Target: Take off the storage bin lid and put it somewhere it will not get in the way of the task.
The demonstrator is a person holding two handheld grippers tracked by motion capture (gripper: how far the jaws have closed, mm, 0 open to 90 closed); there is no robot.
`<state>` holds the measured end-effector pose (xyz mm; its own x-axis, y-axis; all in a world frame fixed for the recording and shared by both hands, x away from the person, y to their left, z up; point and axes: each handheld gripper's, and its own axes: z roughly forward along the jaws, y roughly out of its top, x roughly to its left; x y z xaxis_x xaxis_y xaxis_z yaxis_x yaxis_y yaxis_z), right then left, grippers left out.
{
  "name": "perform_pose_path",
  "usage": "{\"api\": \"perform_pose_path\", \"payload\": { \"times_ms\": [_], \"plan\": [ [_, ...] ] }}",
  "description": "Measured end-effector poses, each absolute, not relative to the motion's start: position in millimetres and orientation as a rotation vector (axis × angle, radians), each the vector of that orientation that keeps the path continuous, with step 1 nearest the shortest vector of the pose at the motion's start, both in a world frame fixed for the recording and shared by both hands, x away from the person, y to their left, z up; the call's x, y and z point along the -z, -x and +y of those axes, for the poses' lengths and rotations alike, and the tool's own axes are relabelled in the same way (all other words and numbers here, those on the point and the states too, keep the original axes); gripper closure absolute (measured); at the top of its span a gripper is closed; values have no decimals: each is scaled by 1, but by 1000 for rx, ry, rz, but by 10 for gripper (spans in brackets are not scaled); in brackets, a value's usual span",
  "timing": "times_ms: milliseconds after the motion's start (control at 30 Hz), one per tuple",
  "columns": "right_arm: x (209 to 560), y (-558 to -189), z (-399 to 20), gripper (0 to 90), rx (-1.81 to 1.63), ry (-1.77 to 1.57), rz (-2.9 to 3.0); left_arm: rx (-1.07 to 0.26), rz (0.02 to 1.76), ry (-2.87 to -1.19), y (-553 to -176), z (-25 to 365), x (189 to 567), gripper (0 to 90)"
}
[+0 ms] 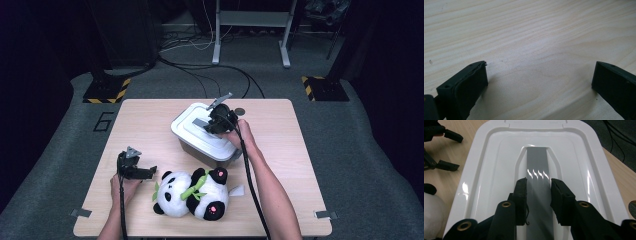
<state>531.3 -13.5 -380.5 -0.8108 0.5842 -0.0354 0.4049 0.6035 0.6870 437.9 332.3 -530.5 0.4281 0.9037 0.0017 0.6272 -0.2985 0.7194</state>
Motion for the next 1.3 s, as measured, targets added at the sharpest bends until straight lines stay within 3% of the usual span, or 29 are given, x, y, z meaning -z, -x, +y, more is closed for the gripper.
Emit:
{"api": "perform_pose_path", "payload": {
  "times_ms": [667, 1300],
  "plan": [
    [356, -522, -29, 670, -1028, -863, 2496, -549, 1283, -2042, -438, 333, 530, 0],
    [340, -505, -70, 670, -1042, -987, 2377, -548, 1285, -2042, -438, 333, 530, 0]
  ]
}}
